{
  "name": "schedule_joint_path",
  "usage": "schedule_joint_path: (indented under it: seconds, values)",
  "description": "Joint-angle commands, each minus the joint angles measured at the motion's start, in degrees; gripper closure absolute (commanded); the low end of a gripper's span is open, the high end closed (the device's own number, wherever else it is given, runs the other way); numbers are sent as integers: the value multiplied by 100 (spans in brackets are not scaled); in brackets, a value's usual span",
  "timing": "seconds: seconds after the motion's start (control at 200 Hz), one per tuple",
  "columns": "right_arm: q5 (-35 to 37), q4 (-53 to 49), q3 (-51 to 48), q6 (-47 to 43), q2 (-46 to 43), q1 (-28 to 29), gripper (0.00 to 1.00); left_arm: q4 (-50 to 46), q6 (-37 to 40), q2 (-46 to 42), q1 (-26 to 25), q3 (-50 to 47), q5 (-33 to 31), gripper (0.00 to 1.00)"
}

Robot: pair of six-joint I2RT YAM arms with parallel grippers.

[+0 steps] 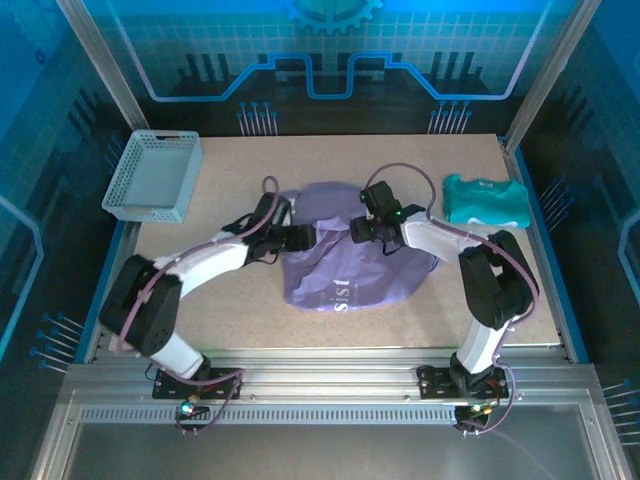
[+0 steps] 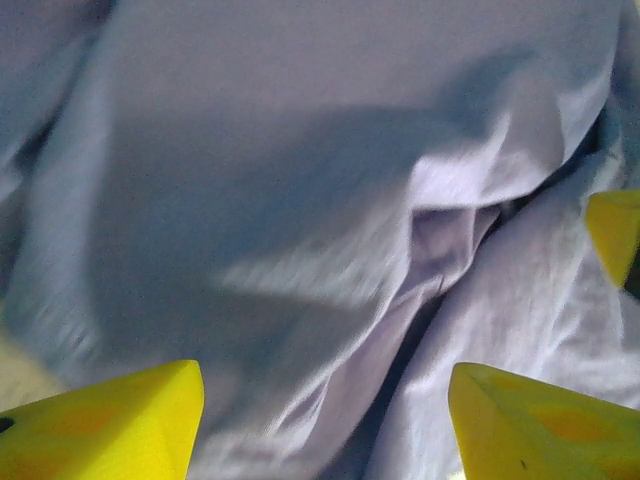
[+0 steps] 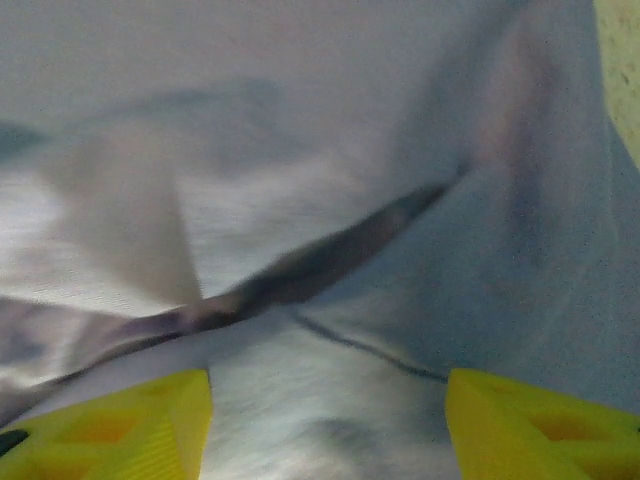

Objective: Fold the inside-out t-shirt

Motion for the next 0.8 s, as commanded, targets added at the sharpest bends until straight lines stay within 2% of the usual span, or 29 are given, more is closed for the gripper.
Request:
schedule_joint_path:
  seconds: [0.0,0.065,0.13,0.3,0.395,0.485,0.54,0.595,0.695,0.795]
  values:
    - [-33,-491,183,155,350,-178,44,-402,667,758,-197,735,-550,32]
    - [-78,-475,40,188,315,-229,56,-646,783,1232,-253,1235,-717,31]
    - [-86,-414,-218,172,95,-249,66,-932,804,1615,-266,1695,-833,36]
    - [-405,-237,-1081,196,-687,-242,87,-1015,820,1926,-225,2199,-855,74]
    - [-495,-172,-1509,193,-1138,-241,92,-1078,840,2018,-132,2418,-739,99]
    - [-593,-73,-1934,117,-1561,-233,96,-1113,784,2011,-8,2518,-481,100]
    - [-788,73,-2055,23,-1781,-222,95,-1079,742,1920,64,2491,-239,100]
    - [-963,284,-2103,-65,-1948,-168,90,-989,686,1770,117,2409,-58,100]
    - [-1003,558,-1943,-99,-1999,43,72,-810,516,1340,227,2186,449,100]
    - [-726,739,-1691,-164,-1907,290,56,-565,316,663,329,1804,967,100]
